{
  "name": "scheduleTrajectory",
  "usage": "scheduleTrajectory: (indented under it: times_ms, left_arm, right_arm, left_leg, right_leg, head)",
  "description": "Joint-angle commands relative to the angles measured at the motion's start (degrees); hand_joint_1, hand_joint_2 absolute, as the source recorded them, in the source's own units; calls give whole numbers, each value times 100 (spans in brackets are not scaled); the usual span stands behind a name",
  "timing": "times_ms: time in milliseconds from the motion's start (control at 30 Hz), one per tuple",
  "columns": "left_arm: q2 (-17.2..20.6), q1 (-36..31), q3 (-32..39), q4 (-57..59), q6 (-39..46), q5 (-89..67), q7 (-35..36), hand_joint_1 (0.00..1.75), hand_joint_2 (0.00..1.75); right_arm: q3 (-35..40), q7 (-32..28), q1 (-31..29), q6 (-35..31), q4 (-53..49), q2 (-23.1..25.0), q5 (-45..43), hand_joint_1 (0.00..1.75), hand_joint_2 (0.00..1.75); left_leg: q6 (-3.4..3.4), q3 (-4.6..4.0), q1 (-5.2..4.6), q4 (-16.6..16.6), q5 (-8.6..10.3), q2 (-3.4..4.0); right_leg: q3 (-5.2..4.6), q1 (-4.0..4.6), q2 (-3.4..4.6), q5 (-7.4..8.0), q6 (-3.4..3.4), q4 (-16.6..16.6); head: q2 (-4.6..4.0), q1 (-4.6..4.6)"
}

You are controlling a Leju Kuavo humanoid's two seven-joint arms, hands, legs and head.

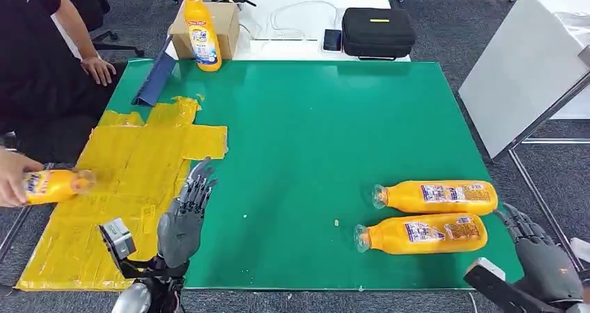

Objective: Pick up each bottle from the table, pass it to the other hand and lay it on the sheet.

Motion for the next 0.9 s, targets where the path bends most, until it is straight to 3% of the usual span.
scheduleTrajectory:
  times_ms: [33, 300, 467, 633, 900]
  left_arm:
    - [279, -58, -75, 26, -15, 20, 13, 0, 0]
    - [368, 47, 591, -320, 88, 253, -91, 0, 0]
    - [350, 21, 918, -342, 91, 507, -83, 0, 0]
    - [356, -10, 1342, -407, -22, 719, 22, 0, 0]
    - [317, -3, 1569, -344, -122, 815, 103, 0, 0]
  right_arm:
    - [-123, -24, -416, 58, 730, 264, 9, 0, 175]
    - [357, 94, -718, 117, 1106, 42, -4, 0, 175]
    - [669, 71, -805, 129, 1233, -15, -61, 0, 175]
    - [1321, 231, -1036, -178, 1559, -131, 91, 0, 175]
    - [1735, 346, -1400, -361, 1859, -247, 87, 0, 175]
  left_leg:
    - [-16, 23, 13, -2, -8, -3]
    - [-23, 26, 19, 3, -15, 24]
    - [-15, 16, 13, -1, -4, -2]
    - [-18, 23, 17, -1, -10, 19]
    - [-31, 37, 25, 9, -20, 24]
  right_leg:
    - [28, 11, 7, -4, -13, -13]
    - [29, 17, 41, 2, -17, -11]
    - [10, 11, 12, 0, -13, -9]
    - [28, 15, 34, 3, -16, -11]
    - [41, 20, 49, -3, -24, -9]
  head:
    - [0, -2]
    - [0, 0]
    - [0, 0]
    - [0, 0]
    - [0, 0]
